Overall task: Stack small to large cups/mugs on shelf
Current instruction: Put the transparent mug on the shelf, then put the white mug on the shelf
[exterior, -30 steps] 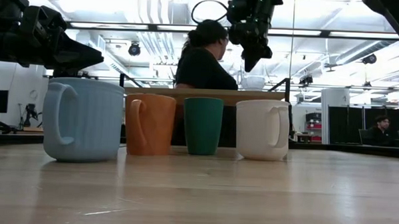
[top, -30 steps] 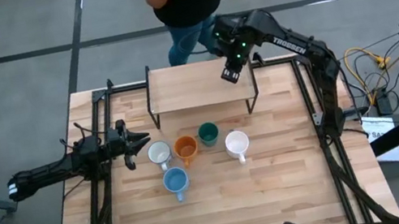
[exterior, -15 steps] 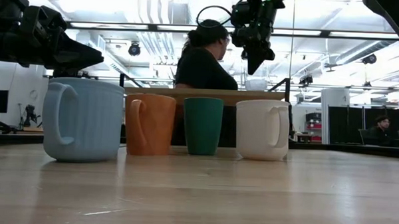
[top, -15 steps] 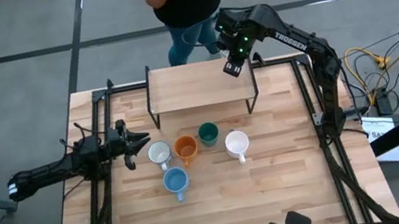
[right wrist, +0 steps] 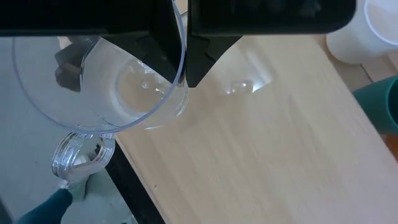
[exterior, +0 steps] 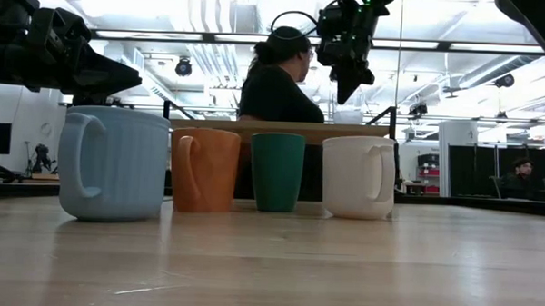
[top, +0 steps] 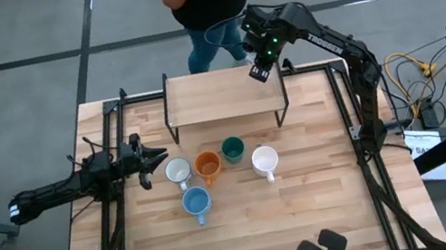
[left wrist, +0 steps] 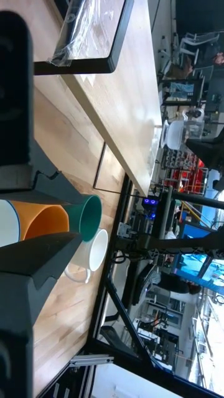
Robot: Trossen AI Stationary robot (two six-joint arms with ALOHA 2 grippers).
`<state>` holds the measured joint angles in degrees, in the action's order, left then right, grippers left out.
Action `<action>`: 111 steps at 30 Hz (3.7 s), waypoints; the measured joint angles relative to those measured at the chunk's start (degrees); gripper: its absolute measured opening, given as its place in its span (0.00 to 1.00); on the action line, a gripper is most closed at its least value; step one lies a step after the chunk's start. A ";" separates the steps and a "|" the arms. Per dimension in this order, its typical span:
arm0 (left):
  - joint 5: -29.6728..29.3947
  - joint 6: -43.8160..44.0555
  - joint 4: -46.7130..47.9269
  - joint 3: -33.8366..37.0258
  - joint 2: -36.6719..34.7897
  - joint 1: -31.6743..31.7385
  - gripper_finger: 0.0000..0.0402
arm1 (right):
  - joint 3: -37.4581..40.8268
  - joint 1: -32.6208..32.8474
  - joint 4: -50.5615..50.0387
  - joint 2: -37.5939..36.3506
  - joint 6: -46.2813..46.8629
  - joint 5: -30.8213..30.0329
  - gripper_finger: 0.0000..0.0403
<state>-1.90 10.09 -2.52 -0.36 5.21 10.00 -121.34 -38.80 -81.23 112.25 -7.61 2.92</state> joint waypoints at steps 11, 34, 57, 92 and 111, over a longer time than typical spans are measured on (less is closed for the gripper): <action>0.00 0.02 0.02 0.00 0.00 0.01 0.17 | 0.02 -0.28 0.02 0.59 -0.82 0.00 0.02; 0.00 0.00 0.00 0.00 0.00 0.01 0.17 | 0.52 -0.61 0.05 0.59 0.08 0.00 0.02; 0.01 0.00 0.02 0.00 0.00 0.01 0.17 | 2.49 -0.61 1.32 0.59 0.50 0.44 0.02; -0.01 0.00 0.02 0.00 0.00 0.00 0.17 | 2.64 -0.61 1.60 0.61 1.18 0.47 0.18; -0.01 0.00 0.00 0.00 0.00 0.01 0.17 | -1.80 -0.61 1.27 0.39 1.21 -0.02 0.27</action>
<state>-1.91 10.09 -2.52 -0.36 5.21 10.01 -123.14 -39.42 -79.96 112.64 -6.40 2.90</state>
